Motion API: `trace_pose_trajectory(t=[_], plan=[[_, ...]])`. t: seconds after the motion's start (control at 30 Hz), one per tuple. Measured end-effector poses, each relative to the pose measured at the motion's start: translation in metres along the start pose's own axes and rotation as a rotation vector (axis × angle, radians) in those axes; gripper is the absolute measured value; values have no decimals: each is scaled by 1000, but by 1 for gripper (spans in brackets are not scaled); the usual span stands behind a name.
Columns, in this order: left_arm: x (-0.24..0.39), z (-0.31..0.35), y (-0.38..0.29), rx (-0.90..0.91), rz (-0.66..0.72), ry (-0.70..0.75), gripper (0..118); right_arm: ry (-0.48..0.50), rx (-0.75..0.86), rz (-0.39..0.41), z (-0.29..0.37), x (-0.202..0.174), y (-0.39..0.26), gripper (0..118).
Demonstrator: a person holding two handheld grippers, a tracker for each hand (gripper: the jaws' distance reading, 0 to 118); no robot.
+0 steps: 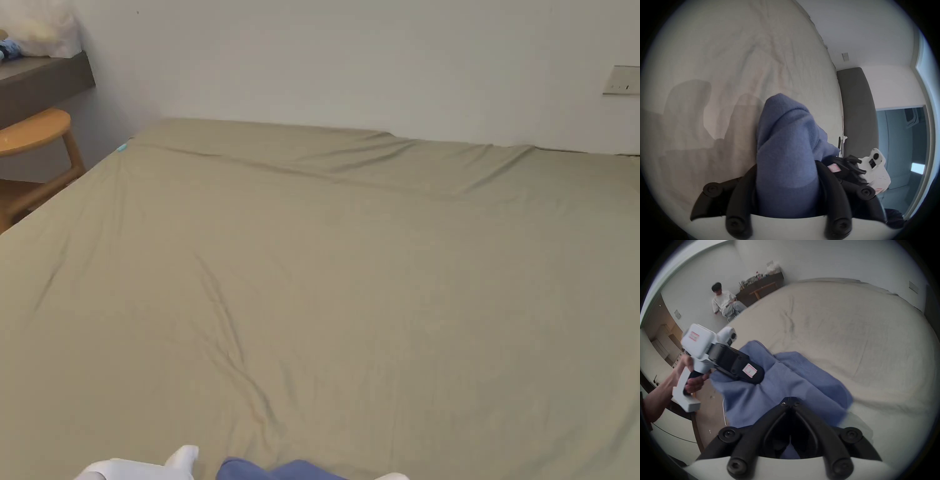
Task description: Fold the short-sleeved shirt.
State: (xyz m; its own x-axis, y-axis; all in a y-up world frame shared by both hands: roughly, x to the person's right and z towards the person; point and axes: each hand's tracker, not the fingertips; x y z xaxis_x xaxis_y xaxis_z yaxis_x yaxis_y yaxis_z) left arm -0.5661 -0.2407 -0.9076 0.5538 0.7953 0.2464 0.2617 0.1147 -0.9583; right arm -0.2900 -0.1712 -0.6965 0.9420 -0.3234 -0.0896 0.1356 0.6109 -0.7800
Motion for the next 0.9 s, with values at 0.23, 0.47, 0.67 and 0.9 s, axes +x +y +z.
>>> trace_pose_trajectory(t=[0.23, 0.47, 0.67, 0.9], plan=[[-36, 128, 50, 107, -18, 233, 34, -84, 139, -12, 83, 26, 2, 8], [-54, 259, 55, 244, 26, 396, 34, -212, 175, -114, 126, 63, -11, 8], [-97, 343, 67, 307, 201, 648, 34, -260, 173, -164, 147, 72, -24, 8], [-116, 318, 64, 410, 295, 785, 47, -286, 164, -175, 154, 69, -36, 8]])
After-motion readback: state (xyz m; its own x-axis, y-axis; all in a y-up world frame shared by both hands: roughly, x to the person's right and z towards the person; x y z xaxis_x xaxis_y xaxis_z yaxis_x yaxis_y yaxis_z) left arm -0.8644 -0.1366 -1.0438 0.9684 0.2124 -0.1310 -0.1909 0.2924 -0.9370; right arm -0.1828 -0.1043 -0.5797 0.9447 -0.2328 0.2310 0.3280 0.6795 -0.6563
